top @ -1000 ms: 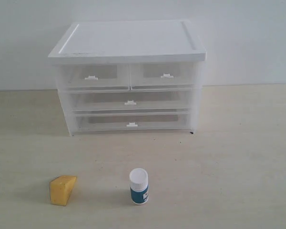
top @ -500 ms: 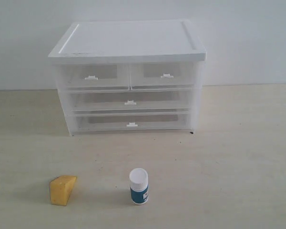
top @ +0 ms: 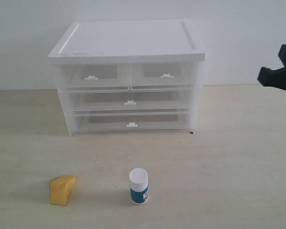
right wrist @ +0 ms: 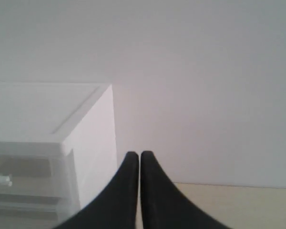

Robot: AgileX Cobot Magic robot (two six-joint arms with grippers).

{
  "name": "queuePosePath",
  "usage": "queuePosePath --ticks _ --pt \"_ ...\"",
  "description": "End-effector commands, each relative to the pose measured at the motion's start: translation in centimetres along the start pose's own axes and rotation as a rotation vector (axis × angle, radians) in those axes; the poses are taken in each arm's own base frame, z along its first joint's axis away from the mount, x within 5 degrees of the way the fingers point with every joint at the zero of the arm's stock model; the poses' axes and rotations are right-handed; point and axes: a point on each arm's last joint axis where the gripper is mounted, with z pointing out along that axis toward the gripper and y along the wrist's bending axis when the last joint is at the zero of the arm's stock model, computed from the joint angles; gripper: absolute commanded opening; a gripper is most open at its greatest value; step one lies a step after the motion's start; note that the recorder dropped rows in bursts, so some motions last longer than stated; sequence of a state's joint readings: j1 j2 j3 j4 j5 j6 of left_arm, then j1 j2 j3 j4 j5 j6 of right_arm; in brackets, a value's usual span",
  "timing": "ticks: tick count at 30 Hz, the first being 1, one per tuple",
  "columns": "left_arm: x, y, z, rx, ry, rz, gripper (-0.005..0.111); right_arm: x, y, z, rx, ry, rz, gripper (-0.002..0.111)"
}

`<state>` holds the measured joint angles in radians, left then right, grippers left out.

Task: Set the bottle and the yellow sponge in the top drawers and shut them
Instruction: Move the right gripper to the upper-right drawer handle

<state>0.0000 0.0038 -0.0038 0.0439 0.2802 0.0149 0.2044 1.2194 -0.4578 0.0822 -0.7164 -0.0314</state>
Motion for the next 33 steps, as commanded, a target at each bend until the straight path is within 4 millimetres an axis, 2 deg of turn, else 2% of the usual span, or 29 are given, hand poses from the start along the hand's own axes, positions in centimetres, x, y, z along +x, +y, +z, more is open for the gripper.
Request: queuePosePath --ticks 1,4,8,11,13,16,27,29,33 --pt "0.1 0.0 0.0 0.0 -0.001 -0.008 0.004 1.8 2.6 0.7 0.019 -0.099 -0.004 0.0" --pt "0.1 0.0 0.0 0.0 -0.001 -0.008 0.004 3.1 4.0 1.1 0.01 -0.094 0.008 0.0" --pt "0.1 0.0 0.0 0.0 -0.002 -0.008 0.004 5.8 6.5 1.5 -0.027 -0.089 0.029 0.0" --pt "0.1 0.0 0.0 0.0 -0.002 -0.008 0.004 8.1 8.4 1.7 -0.067 -0.008 0.042 0.0" --pt "0.1 0.0 0.0 0.0 -0.002 -0.008 0.004 8.9 9.5 2.2 -0.061 0.013 0.051 0.0" --pt "0.1 0.0 0.0 0.0 -0.001 -0.008 0.004 9.4 11.7 3.2 -0.087 0.011 0.038 0.0" --pt "0.1 0.0 0.0 0.0 -0.001 -0.008 0.004 10.2 14.4 6.2 -0.099 -0.018 0.068 0.001" --pt "0.1 0.0 0.0 0.0 -0.001 -0.008 0.004 10.7 14.8 6.7 -0.101 -0.014 0.066 0.009" --pt "0.1 0.0 0.0 0.0 -0.003 -0.008 0.004 11.4 15.3 7.5 -0.095 -0.008 0.066 0.043"
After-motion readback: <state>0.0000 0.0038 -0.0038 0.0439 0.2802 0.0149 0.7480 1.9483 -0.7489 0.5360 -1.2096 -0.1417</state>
